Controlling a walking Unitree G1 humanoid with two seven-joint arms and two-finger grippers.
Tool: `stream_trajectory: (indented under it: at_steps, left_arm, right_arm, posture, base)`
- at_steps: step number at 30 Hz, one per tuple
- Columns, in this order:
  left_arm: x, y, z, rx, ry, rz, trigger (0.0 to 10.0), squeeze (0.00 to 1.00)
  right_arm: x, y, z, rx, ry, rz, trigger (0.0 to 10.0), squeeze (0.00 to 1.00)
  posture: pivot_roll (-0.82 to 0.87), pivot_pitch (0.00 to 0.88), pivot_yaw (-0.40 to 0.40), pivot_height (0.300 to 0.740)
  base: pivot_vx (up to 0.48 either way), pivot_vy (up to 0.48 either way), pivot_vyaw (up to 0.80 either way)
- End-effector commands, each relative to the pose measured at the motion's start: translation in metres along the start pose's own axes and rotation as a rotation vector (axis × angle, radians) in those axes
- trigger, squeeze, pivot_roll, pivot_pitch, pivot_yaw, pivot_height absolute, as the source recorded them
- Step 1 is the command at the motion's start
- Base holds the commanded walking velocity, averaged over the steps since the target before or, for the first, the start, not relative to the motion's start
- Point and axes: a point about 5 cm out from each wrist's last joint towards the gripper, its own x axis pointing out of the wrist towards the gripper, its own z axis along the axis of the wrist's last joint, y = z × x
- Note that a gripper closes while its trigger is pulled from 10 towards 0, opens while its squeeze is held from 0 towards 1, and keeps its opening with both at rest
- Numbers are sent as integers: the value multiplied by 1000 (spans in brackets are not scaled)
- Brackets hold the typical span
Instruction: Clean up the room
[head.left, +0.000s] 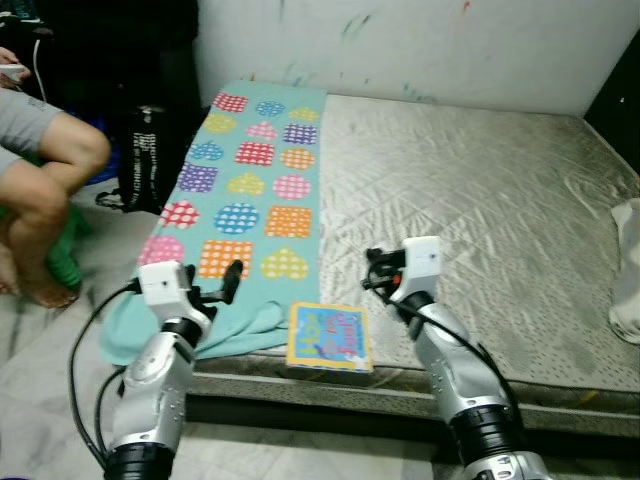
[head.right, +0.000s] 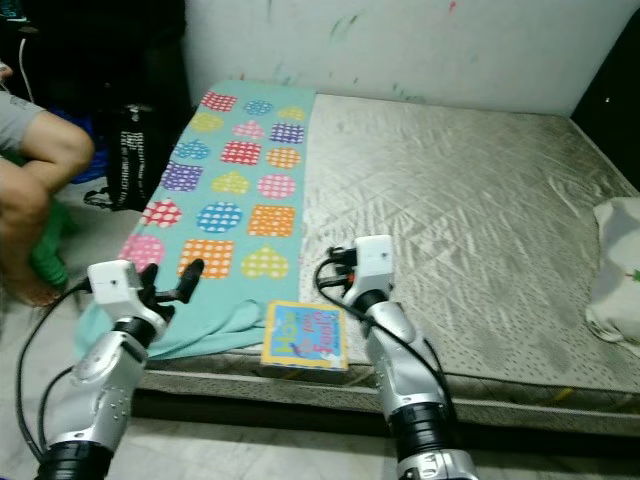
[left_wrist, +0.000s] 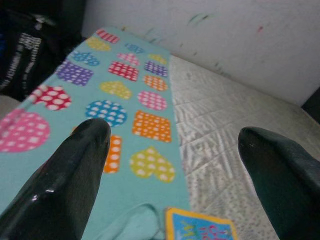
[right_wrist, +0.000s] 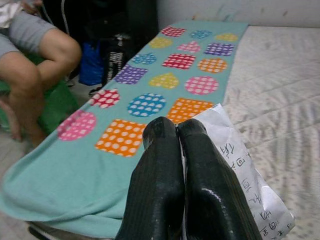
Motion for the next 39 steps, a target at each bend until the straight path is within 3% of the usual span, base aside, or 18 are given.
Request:
stream_trajectory:
  at_steps: [1,4,26,39]
  left_arm:
    - [2,-9,-3,-10,9,-32,10000,0]
    - [2,-10,-3,-15,4,-36,10000,0]
    - [4,-8,-2,-5,16,-27,10000,0]
    - [6,-8,-1,3,5,-23,10000,0]
  right_arm:
    - [-4,-12,0,-10,1,-35,10000,0]
    - [-4,-11,0,-10,2,-34,10000,0]
    - [-3,-11,1,-18,-13,-31,10000,0]
    - [-4,-6,4,-55,-36,20,10000,0]
  posture:
    - [36,48,-29,740]
    - [36,48,-29,740]
    - [31,53,-22,740]
    - [30,51,-21,740]
  base:
    - [0,0,0]
    - [0,0,0]
    - [0,478,0]
    - [0,18,164]
